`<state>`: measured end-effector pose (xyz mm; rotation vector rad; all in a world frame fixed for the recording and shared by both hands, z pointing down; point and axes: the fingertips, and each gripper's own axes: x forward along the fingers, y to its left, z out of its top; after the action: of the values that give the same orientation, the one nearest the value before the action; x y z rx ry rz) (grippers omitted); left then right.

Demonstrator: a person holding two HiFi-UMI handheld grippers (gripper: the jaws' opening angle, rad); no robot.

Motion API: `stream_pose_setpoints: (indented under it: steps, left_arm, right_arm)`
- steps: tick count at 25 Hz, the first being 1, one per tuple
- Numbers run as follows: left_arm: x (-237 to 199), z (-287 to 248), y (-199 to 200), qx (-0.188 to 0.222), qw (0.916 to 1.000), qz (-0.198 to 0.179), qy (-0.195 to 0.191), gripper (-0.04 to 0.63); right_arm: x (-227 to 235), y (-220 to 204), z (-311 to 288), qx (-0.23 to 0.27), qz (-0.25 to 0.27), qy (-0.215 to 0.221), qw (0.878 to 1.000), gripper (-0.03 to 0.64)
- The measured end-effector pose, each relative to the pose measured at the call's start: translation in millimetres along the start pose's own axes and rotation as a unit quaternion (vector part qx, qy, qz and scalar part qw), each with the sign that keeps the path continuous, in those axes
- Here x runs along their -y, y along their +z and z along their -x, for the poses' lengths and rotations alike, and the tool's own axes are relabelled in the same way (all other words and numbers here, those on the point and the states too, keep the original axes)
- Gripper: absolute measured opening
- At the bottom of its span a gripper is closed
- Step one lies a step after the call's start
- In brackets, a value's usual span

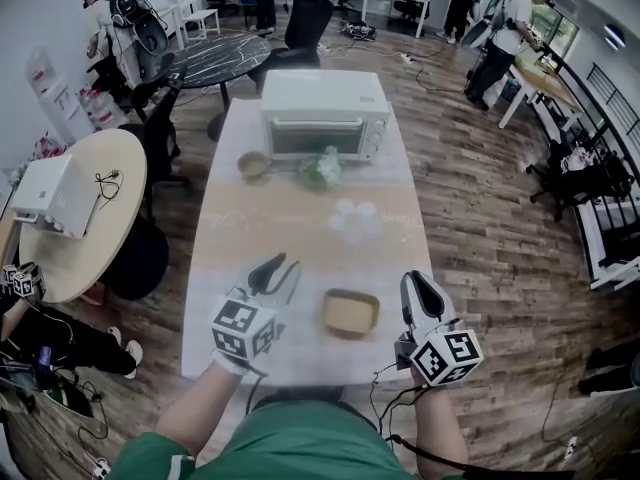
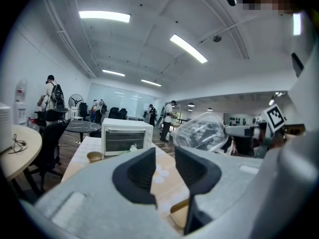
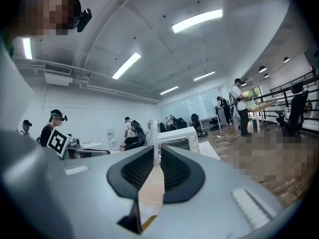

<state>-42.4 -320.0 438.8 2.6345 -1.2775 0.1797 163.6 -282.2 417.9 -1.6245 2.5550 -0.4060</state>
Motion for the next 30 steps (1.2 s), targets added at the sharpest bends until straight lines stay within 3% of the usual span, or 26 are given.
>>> stream_pose_setpoints:
  steps: [11, 30]
  left_arm:
    - [5, -3, 17, 0.018, 0.9998, -0.003, -0.002, 0.12]
    - [11, -6, 15, 0.013, 0.9999, -0.003, -0.003, 0.118]
  right_arm:
    - [-12, 38, 10, 0.046, 0.027, 0.014, 0.998, 0.043]
    - [-13, 38, 15, 0.047, 0.035, 0.019, 0.998, 0.043]
